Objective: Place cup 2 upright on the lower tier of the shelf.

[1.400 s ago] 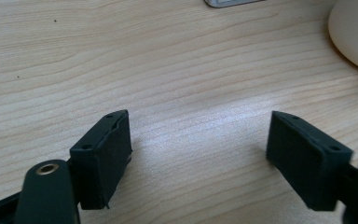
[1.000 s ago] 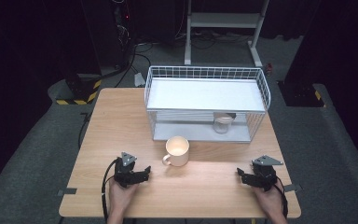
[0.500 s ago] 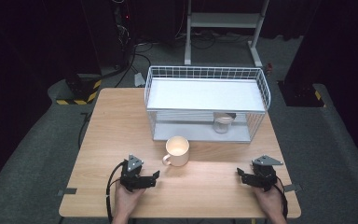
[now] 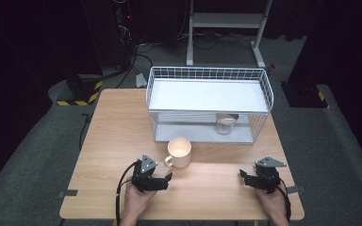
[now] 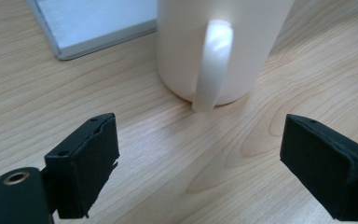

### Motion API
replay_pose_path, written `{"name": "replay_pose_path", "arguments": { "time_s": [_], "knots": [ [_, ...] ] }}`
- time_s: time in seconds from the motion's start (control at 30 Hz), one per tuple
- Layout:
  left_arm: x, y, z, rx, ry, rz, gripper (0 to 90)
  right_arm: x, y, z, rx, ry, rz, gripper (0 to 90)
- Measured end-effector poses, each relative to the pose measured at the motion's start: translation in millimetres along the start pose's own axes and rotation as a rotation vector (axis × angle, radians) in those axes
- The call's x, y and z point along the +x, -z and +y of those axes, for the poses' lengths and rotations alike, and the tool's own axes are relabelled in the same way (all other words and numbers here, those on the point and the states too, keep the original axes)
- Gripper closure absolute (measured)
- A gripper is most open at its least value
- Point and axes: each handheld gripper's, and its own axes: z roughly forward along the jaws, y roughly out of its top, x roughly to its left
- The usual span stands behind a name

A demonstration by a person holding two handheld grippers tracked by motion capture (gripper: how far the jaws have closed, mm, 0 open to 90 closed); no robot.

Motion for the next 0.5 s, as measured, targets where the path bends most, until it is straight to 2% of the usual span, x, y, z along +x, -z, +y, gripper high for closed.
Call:
{"name": "replay_pose_path", "arguments": {
  "time_s": [0.37,0.5],
  "knots": [
    [-8.4,-13.3,17.2,0.0,-0.044,0.006,12.6,-0.8,-0.2,0.0,0.001,-0.009,-0.004,25.1],
    [-6.7,-18.7,22.7,-0.008,-0.021,-0.015,12.7,-0.8,-0.2,0.0,0.001,-0.009,-0.004,25.1]
  ]
}}
